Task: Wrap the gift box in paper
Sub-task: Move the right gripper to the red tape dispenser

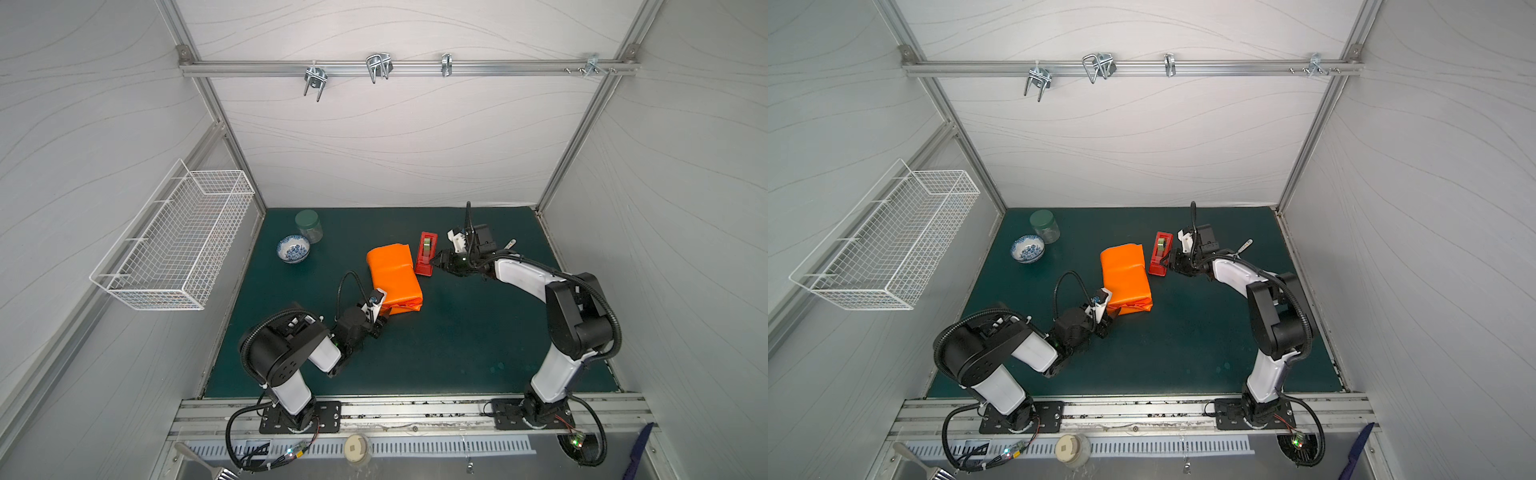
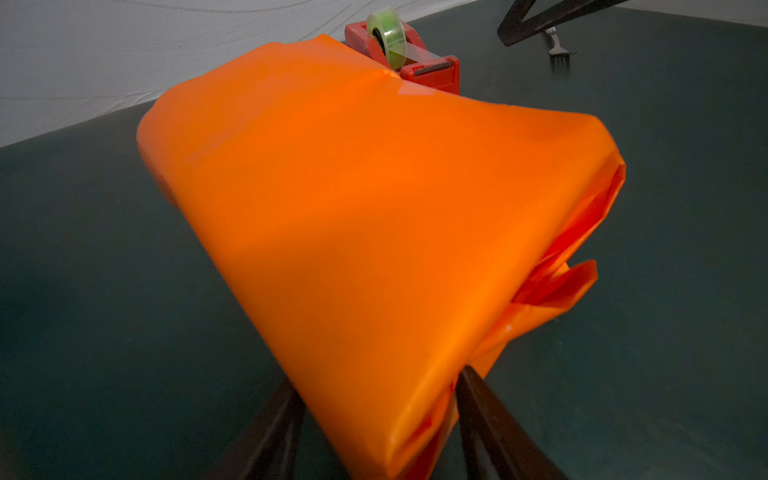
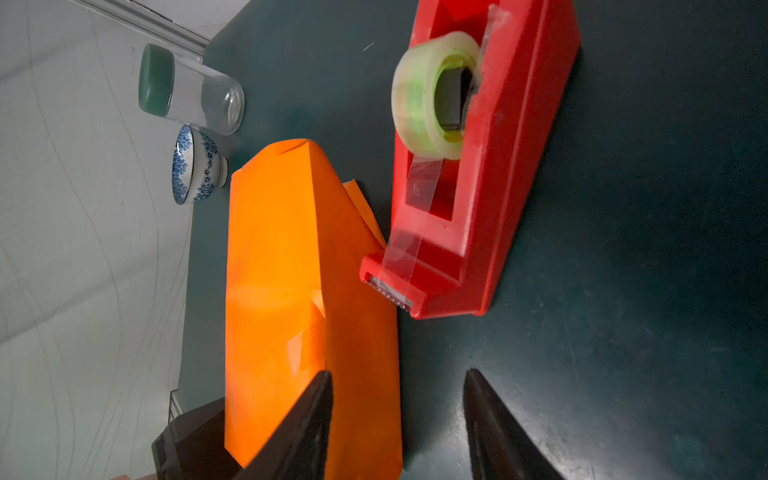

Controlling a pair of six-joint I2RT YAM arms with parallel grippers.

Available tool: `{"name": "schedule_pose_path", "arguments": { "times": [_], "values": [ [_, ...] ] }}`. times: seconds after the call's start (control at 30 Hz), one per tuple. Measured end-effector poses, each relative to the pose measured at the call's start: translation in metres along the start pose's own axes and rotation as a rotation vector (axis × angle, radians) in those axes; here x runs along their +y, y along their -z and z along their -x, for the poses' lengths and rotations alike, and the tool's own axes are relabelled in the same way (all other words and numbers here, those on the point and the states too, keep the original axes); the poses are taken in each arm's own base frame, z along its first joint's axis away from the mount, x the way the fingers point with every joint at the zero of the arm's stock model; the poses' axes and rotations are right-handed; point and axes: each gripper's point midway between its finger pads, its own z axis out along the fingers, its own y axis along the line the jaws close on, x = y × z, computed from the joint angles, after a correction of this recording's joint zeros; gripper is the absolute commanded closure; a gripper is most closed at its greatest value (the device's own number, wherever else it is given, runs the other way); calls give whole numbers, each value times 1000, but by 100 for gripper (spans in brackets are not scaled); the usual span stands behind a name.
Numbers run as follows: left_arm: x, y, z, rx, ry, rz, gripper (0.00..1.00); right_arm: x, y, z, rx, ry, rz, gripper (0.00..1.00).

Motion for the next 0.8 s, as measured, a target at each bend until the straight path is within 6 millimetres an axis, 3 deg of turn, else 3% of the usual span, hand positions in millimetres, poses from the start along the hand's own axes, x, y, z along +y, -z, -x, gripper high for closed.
{"name": "schedule_pose_path", "arguments": {
  "times": [0.8],
  "values": [
    [3,-5,-1,21,12,18,40,-7,-13,-1,31,-16,-6,52]
  ]
}}
